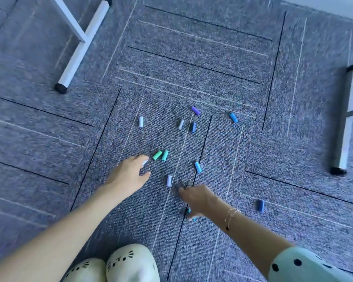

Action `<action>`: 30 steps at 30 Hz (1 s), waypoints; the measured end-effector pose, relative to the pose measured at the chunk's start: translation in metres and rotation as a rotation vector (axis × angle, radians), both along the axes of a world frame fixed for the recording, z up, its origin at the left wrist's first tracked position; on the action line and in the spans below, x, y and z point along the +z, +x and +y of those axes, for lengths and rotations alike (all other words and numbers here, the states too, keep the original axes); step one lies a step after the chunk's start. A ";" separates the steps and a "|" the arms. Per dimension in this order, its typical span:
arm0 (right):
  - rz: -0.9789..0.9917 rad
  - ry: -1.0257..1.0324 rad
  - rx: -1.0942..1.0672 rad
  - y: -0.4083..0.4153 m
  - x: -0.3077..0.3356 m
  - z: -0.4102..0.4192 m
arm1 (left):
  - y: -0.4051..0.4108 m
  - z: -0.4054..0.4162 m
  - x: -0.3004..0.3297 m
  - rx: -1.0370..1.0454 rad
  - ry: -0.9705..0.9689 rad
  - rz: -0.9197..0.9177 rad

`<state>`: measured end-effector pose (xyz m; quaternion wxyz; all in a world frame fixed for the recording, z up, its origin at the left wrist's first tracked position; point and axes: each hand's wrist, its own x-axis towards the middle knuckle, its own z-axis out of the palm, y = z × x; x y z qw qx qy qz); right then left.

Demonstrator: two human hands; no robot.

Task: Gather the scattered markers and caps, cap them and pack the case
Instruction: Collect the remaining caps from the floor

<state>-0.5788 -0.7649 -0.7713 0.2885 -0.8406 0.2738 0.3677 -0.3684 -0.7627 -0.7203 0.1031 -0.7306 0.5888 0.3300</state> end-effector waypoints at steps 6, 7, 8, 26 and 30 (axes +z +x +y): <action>-0.108 -0.064 -0.037 -0.013 -0.007 0.016 | 0.003 -0.004 -0.008 -0.021 0.034 -0.041; -0.118 -0.090 -0.053 -0.015 -0.010 0.022 | 0.003 -0.008 -0.010 -0.023 0.036 -0.055; -0.148 -0.096 -0.077 -0.018 -0.015 0.030 | 0.003 -0.011 -0.012 -0.023 0.033 -0.065; -0.159 -0.316 -0.928 -0.116 -0.006 -0.028 | -0.008 -0.025 -0.060 0.049 -0.086 -0.026; 0.182 -0.258 -0.973 -0.159 -0.004 -0.033 | -0.010 -0.022 -0.064 0.072 -0.084 0.000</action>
